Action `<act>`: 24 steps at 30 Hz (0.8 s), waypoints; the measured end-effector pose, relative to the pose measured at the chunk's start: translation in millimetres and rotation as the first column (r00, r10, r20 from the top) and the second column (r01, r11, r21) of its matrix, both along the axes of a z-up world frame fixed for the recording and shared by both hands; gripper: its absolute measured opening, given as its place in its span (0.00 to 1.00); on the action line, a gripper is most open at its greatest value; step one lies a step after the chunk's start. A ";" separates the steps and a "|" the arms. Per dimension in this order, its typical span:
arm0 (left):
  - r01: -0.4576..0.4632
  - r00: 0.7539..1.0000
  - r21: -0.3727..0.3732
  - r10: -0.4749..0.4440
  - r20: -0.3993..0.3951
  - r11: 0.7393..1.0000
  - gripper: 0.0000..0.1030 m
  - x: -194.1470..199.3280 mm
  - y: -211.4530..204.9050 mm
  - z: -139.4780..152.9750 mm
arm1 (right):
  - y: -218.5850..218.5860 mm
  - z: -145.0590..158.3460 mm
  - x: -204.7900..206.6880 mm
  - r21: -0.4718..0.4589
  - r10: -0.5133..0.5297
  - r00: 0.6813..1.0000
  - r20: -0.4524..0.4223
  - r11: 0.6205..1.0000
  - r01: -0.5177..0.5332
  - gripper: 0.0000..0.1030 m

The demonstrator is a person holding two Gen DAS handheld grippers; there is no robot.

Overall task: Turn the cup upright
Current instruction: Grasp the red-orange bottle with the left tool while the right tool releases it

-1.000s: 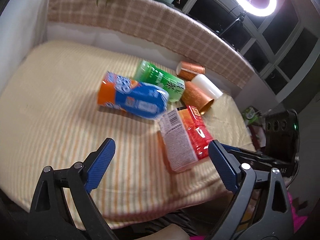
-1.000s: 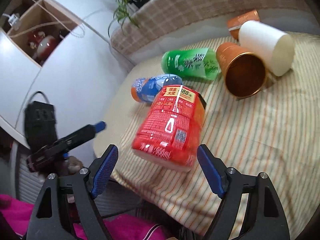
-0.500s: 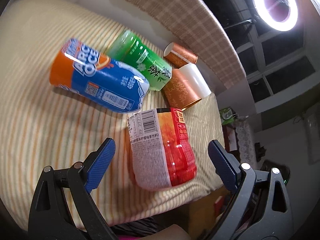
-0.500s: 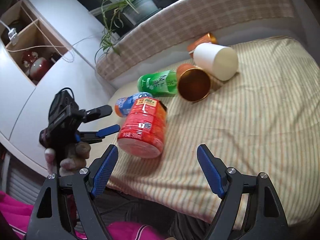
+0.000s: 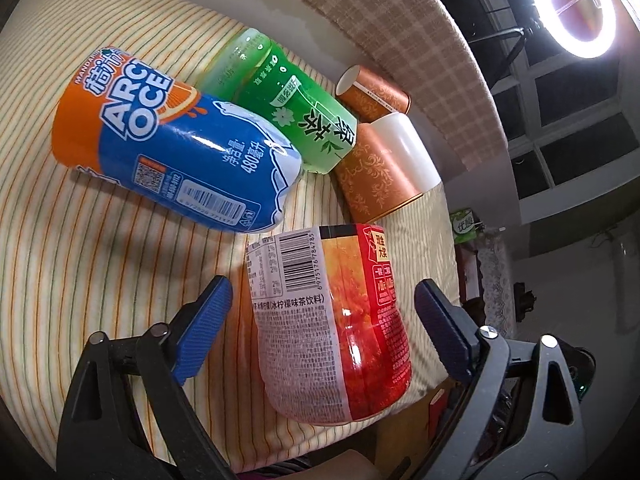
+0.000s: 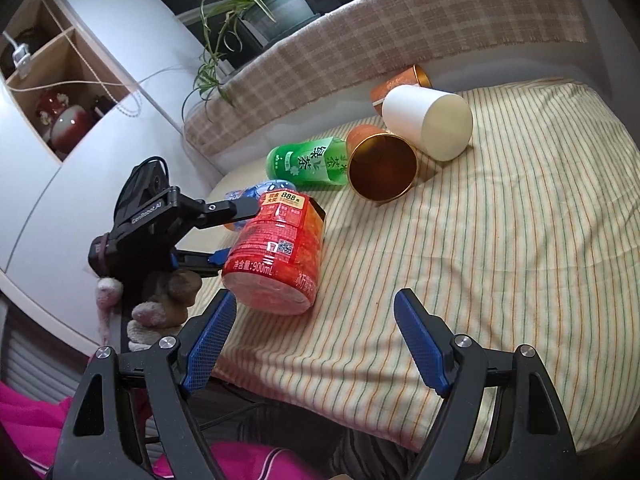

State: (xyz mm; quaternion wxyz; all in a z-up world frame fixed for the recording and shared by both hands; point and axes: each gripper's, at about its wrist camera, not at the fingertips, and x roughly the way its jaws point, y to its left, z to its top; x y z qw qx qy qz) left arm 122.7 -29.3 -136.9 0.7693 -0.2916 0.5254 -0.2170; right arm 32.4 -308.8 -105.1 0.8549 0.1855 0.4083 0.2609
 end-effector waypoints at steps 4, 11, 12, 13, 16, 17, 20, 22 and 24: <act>0.009 1.000 0.020 -0.009 0.002 1.000 0.83 -0.1 -3.9 -0.2 | -3.8 -1.0 0.5 0.002 -0.016 1.000 -0.004 1.000 0.016 0.79; 0.020 1.000 0.042 -0.021 0.020 0.999 0.78 -1.2 -9.8 2.1 | -4.8 -1.2 -1.1 -0.013 -0.027 1.000 -0.001 1.000 0.027 0.79; 0.022 0.999 0.050 -0.023 0.026 0.999 0.77 -1.5 -11.5 3.1 | -4.9 -1.0 -1.3 -0.017 -0.029 1.000 0.001 0.999 0.029 0.79; 0.023 0.999 0.056 -0.025 0.032 0.998 0.77 -2.0 -12.7 4.0 | -4.6 -0.5 -1.8 -0.020 -0.031 1.000 0.003 0.999 0.031 0.79; 0.022 0.998 0.077 -0.026 0.055 0.997 0.77 -4.3 -17.5 8.5 | -5.3 -0.2 -2.3 -0.019 -0.037 0.999 0.004 0.999 0.037 0.79; 0.021 0.997 0.089 -0.027 0.068 0.996 0.77 -6.0 -19.0 11.0 | -6.0 -0.2 -2.4 -0.019 -0.040 0.999 0.004 0.999 0.040 0.79; 0.020 0.993 0.132 -0.035 0.115 0.991 0.75 -11.7 -23.8 19.7 | -7.9 0.2 -2.9 -0.017 -0.047 0.999 0.005 0.999 0.047 0.79; 0.021 0.988 0.168 -0.047 0.150 0.986 0.70 -16.3 -27.9 26.8 | -8.9 -0.1 -3.5 -0.021 -0.050 0.999 0.007 0.999 0.050 0.79; 0.024 0.981 0.204 -0.063 0.186 0.979 0.70 -20.5 -31.6 32.1 | -9.4 -0.4 -3.4 -0.023 -0.052 0.999 0.007 0.998 0.052 0.79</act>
